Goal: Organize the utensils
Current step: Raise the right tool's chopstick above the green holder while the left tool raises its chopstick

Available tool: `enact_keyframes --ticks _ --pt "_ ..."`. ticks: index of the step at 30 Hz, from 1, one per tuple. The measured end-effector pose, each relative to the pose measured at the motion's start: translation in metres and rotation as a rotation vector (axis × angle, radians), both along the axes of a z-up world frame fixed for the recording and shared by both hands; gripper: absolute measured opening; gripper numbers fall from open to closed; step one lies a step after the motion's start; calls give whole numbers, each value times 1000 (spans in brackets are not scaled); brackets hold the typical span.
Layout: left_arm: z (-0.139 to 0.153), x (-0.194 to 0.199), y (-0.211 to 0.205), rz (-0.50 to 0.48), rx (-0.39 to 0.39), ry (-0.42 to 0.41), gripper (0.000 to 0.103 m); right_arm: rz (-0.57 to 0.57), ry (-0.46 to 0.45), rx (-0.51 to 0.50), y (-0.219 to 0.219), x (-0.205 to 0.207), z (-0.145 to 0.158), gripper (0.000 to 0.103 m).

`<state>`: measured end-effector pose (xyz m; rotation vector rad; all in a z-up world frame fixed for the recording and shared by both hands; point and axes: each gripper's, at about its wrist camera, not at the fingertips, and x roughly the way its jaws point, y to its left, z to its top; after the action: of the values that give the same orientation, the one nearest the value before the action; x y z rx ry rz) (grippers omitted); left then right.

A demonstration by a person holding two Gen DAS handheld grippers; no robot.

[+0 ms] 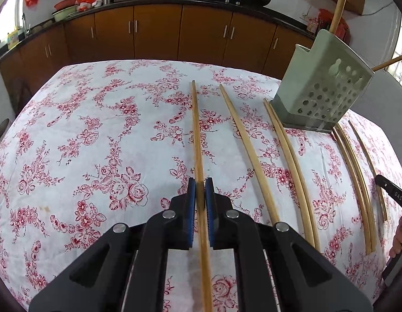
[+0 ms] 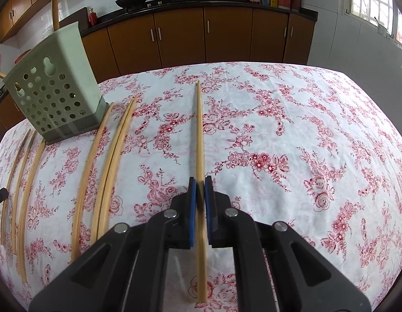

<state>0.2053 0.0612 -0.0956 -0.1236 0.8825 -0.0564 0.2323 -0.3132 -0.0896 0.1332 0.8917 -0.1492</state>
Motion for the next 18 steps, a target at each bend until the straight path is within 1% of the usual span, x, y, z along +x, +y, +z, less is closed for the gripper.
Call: enact_keyframes --ticks 7,13,18 --pt "1 -1 -2 4 2 1 9 1 0 1 1 -2 1 8" --pt "1 -21 -8 -5 30 4 9 19 0 -2 6 -20 1 8" --pt "1 -34 -13 -15 48 6 9 17 1 1 7 -27 2 8"
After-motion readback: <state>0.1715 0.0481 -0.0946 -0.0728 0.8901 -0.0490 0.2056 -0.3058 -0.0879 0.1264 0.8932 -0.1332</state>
